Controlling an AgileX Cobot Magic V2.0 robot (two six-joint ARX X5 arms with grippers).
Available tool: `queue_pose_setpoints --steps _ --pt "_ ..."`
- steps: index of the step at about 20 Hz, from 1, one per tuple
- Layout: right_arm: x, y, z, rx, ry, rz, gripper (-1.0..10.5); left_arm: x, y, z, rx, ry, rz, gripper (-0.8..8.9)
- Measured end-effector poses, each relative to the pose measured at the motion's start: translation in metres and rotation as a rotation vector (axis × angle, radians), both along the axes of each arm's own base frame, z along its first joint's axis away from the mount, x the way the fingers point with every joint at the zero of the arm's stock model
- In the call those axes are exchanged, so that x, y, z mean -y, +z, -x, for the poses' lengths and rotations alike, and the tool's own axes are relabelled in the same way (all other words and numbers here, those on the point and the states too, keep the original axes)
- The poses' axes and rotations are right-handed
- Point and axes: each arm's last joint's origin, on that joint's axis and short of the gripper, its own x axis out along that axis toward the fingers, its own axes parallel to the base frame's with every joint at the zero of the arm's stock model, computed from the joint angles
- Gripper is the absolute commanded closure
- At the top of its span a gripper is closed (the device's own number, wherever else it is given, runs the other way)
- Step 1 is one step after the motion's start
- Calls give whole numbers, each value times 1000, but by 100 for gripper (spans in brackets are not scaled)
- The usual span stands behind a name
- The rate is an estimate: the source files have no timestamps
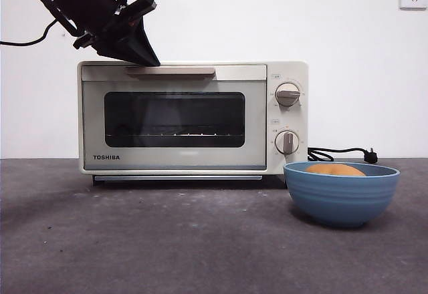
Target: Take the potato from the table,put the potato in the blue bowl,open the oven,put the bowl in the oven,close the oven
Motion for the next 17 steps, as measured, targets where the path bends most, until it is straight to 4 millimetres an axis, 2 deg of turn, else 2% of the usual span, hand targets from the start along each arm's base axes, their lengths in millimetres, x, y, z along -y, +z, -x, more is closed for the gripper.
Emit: queue_pose_setpoints --steps 7,12,14,17 --pt "0 0 0 0 0 0 442 16 -1 30 -177 -92 -53 821" --pt "0 0 0 0 0 0 442 13 -10 55 -355 -96 -142 821" --pt "0 0 0 0 0 0 442 9 -5 65 -380 -97 -154 821" --pt "1 0 0 1 -38 6 442 3 15 81 -328 -102 -134 821"
